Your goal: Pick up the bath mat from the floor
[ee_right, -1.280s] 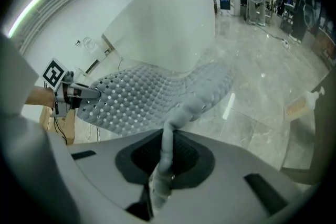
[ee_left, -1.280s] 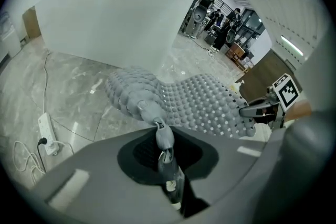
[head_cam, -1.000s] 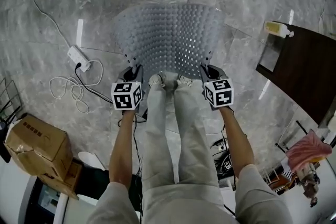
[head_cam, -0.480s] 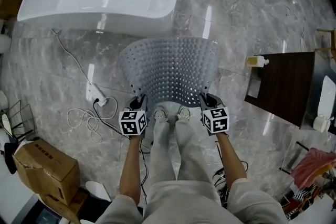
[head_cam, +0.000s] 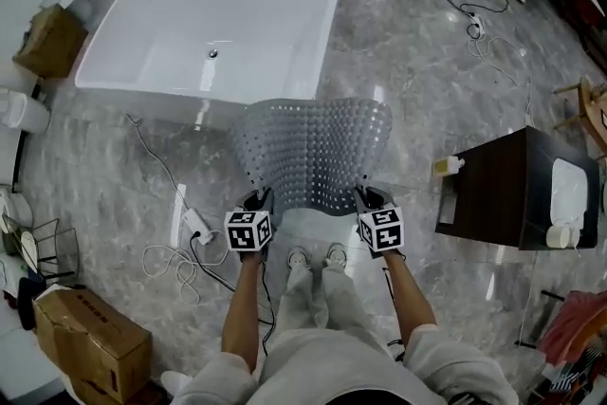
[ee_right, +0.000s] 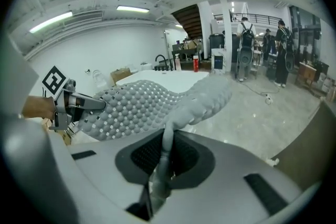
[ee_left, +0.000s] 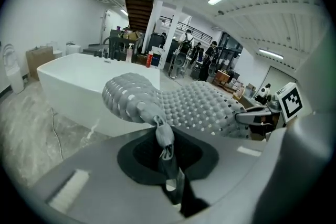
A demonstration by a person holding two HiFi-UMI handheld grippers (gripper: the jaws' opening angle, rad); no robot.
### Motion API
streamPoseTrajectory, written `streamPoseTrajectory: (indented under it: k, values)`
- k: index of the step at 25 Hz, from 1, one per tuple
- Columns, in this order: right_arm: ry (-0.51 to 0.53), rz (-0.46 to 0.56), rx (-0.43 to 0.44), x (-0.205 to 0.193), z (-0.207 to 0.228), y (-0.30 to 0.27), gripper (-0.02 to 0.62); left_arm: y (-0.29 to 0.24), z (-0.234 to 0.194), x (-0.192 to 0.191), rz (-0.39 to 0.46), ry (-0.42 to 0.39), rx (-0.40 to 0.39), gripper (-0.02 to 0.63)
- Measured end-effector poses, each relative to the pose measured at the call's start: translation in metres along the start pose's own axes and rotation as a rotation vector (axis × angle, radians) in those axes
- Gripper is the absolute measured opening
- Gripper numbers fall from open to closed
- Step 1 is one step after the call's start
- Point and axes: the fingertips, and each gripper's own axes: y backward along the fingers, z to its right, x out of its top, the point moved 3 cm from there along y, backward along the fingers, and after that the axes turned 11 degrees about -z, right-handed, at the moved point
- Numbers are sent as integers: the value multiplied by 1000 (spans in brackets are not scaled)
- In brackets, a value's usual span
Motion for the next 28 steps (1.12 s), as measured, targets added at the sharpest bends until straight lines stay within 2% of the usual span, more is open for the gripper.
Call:
streamPoseTrajectory:
  k: [6, 13, 28]
  values:
    - [3, 78, -17, 47, -1, 38, 38, 40, 7, 41, 56, -12, 10, 43]
    - [11, 155, -38, 83, 2, 77, 38, 74, 23, 69, 93, -44, 5, 44]
    - [24, 308, -91, 125, 3, 149, 38, 128, 62, 119, 201, -147, -13, 44]
